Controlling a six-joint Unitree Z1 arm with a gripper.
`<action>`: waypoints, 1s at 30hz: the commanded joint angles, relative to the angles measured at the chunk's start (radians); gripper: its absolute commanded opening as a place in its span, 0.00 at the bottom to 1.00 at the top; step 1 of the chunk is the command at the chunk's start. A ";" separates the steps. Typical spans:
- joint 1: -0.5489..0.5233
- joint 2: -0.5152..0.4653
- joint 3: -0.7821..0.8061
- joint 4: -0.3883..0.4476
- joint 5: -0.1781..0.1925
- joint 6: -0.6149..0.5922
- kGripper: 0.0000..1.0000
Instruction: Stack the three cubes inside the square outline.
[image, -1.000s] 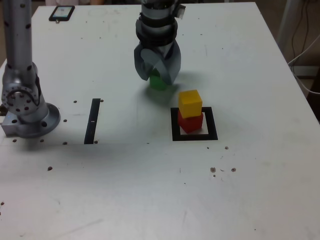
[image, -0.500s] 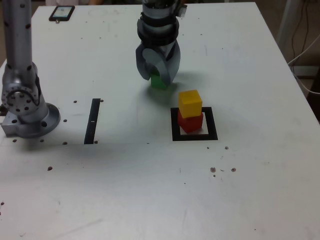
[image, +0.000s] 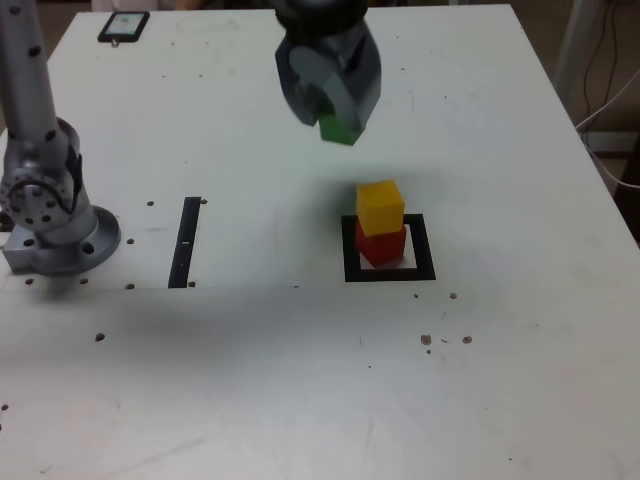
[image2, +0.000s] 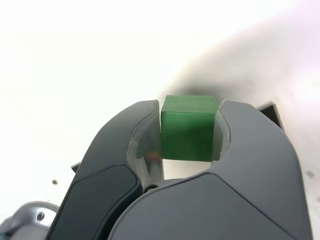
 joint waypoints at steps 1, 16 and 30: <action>-0.045 -0.009 -0.080 0.076 0.014 -0.043 0.06; -0.268 0.077 -0.407 0.421 -0.083 -0.627 0.06; -0.304 0.171 -0.423 0.435 -0.052 -0.840 0.06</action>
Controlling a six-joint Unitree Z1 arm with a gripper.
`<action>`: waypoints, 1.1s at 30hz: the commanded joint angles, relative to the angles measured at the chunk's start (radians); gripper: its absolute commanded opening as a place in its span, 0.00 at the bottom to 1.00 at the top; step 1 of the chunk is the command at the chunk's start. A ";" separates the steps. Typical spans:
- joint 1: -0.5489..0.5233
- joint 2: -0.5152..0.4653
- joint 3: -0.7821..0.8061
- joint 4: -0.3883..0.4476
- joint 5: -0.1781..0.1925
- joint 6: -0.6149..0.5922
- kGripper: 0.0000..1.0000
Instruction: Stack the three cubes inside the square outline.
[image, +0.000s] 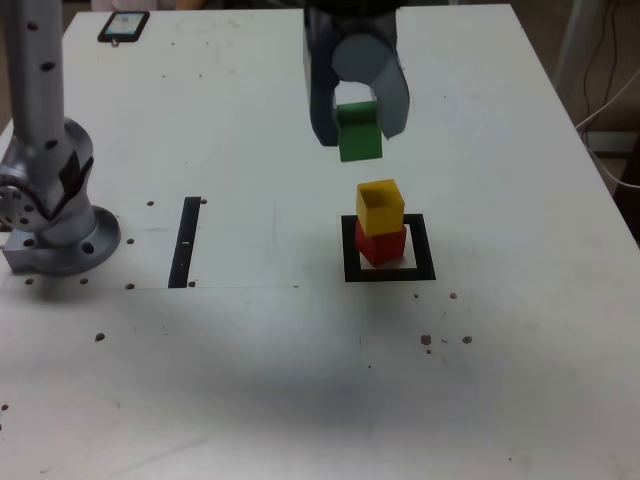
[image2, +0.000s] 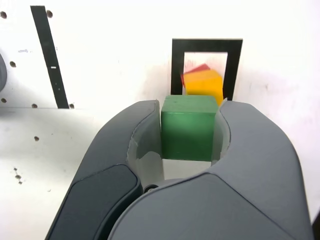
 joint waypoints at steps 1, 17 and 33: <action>-0.003 0.019 -0.002 -0.005 0.006 -0.006 0.06; -0.028 0.101 -0.028 -0.026 0.001 0.000 0.08; -0.021 0.142 -0.022 -0.045 0.049 -0.001 0.16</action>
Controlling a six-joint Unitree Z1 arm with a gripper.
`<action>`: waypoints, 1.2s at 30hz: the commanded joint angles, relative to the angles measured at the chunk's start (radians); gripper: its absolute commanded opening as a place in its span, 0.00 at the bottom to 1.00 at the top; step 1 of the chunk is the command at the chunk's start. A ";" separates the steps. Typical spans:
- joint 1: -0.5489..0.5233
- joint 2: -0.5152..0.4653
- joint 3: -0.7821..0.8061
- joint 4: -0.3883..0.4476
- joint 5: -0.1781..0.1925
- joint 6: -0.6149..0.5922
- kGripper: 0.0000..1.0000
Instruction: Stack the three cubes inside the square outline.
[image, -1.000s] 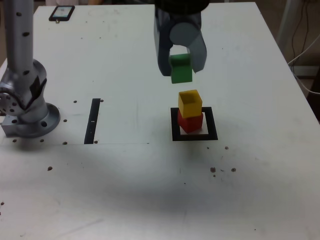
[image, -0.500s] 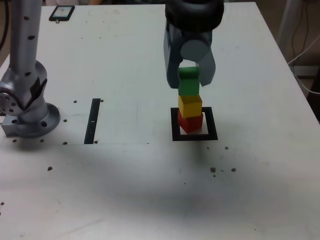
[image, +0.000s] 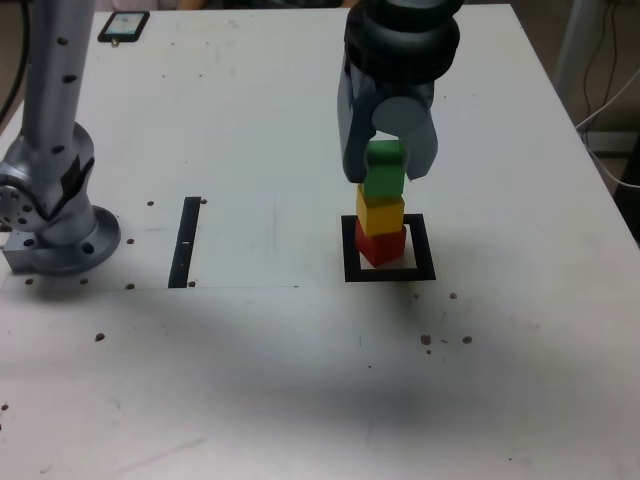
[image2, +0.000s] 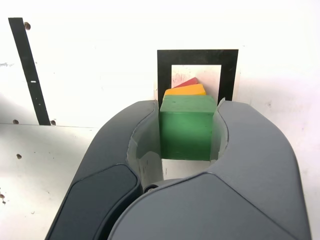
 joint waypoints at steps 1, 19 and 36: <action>0.003 0.007 0.000 -0.001 -0.003 0.000 0.17; 0.003 0.022 -0.007 0.006 -0.030 0.003 0.58; -0.001 -0.052 -0.001 0.027 -0.014 0.015 1.00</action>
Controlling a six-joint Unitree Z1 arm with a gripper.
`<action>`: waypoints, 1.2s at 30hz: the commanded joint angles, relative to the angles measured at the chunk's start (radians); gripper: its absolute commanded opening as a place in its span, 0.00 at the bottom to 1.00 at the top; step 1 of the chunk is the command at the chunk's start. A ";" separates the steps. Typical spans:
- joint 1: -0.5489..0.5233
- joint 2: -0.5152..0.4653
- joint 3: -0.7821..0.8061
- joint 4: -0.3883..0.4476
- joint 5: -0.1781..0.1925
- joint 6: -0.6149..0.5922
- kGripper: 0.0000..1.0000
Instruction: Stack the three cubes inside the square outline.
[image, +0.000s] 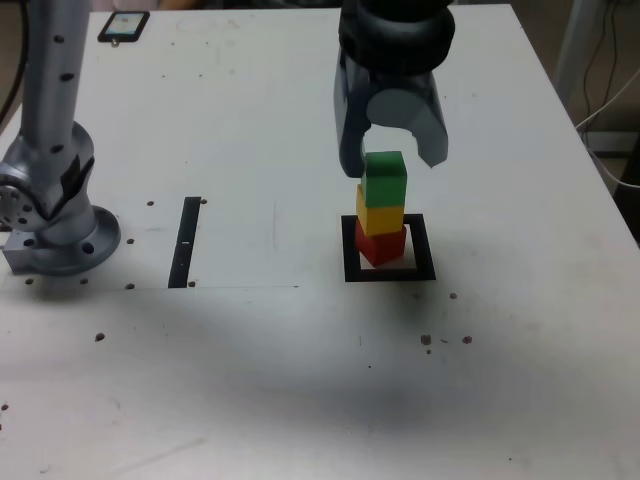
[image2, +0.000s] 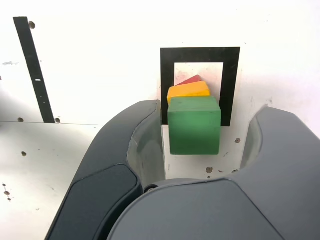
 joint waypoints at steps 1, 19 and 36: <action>-0.002 -0.034 0.000 0.013 -0.003 0.007 1.00; 0.007 -0.460 0.241 0.021 -0.054 0.112 1.00; 0.007 -0.652 0.818 -0.198 -0.150 0.237 1.00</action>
